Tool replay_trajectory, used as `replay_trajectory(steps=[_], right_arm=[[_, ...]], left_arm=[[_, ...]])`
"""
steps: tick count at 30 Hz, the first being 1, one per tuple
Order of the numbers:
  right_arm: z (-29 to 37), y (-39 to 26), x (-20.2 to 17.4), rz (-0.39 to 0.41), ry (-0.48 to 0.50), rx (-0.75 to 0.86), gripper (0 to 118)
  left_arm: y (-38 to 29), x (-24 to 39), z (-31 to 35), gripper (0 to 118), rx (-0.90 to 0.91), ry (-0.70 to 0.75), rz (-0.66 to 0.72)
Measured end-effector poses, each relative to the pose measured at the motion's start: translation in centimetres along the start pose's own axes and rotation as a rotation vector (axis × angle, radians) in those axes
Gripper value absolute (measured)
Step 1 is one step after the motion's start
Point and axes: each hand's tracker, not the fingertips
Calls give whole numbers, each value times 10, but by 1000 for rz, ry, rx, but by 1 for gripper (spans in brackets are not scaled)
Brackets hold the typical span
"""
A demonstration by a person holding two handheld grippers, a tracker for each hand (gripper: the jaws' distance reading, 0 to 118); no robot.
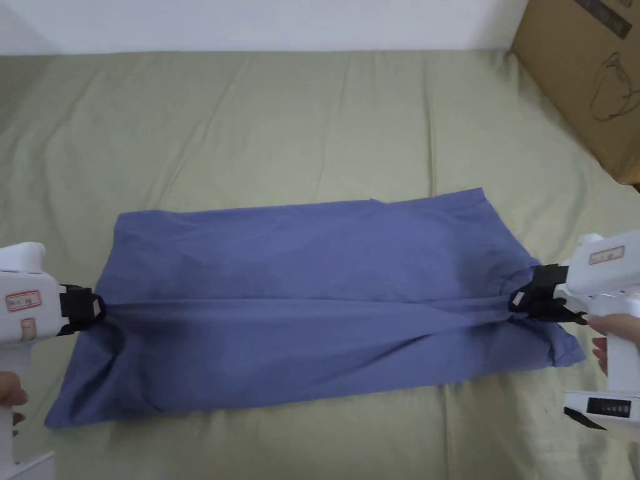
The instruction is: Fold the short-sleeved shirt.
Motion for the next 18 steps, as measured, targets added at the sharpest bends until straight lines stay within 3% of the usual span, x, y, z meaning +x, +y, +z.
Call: replay_trajectory(steps=[3, 4, 5, 6, 12, 13, 14, 15, 16, 17, 18], right_arm=[[2, -8, -2, 23, -22, 41, 88], [9, -12, -3, 44, 9, 69, 104], [16, -20, -5, 58, 18, 98, 108], [26, -27, -7, 89, 13, 130, 108], [88, -97, -14, 256, 6, 312, 108], [96, -115, -17, 261, 15, 314, 107], [103, -127, -17, 270, 30, 318, 101], [110, -141, -16, 275, 47, 338, 87], [117, -153, -15, 282, 65, 358, 87], [121, -163, -16, 280, 72, 384, 79], [125, -172, -16, 283, 68, 395, 58]], left_arm=[[-4, 0, 3, 64, 9, 11, -1], [-8, 0, 10, 91, 17, 9, 2], [-13, 0, 18, 110, 31, 0, 7], [-18, 2, 27, 118, 46, -7, 8], [-68, 16, 93, 114, 154, -32, -29], [-79, 18, 104, 104, 167, -39, -34], [-89, 21, 114, 86, 174, -41, -36], [-100, 23, 124, 56, 197, -40, -40], [-108, 26, 132, 56, 200, -43, -43], [-113, 28, 138, 44, 196, -43, -45], [-120, 30, 141, 22, 190, -30, -51]])
